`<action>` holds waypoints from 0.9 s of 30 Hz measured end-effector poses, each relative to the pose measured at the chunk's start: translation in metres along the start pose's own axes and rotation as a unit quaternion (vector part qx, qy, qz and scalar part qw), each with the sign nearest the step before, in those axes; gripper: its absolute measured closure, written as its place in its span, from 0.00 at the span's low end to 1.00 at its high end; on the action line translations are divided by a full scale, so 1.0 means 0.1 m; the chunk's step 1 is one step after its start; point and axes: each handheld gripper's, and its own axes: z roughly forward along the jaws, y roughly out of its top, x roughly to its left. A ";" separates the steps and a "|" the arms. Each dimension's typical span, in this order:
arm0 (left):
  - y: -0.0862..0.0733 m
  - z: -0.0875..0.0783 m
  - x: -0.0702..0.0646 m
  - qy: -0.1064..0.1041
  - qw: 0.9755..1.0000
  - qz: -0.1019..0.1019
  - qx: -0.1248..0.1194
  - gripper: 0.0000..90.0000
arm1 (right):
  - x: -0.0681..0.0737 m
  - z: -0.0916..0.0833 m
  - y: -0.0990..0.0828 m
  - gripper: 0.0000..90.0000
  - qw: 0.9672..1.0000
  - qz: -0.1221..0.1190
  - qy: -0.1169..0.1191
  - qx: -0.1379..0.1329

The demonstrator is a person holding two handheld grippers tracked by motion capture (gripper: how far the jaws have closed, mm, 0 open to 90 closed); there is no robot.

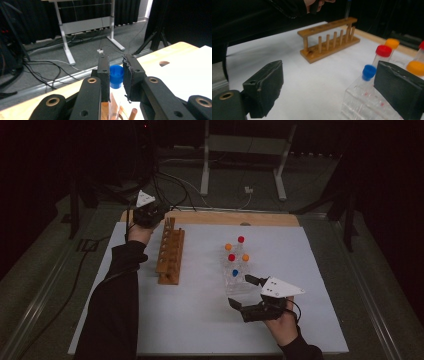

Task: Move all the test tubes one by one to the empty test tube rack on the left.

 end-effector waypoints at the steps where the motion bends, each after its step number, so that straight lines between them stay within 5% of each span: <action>1: -0.03 0.01 0.00 -0.001 1.000 0.000 0.001 0.87 | 0.00 0.01 0.00 0.08 1.000 0.001 0.009 0.007; 17: -0.35 0.06 0.00 -0.005 1.000 -0.021 0.008 0.86 | 0.05 0.02 0.01 0.09 1.000 -0.002 0.012 0.010; 20: -0.39 0.08 -0.02 -0.001 1.000 0.000 0.021 0.86 | 0.05 0.02 0.01 0.09 1.000 0.001 0.012 0.011; 27: -0.36 0.08 -0.02 -0.018 0.999 -0.002 0.035 0.85 | 0.05 0.01 0.01 0.09 1.000 0.010 -0.008 0.008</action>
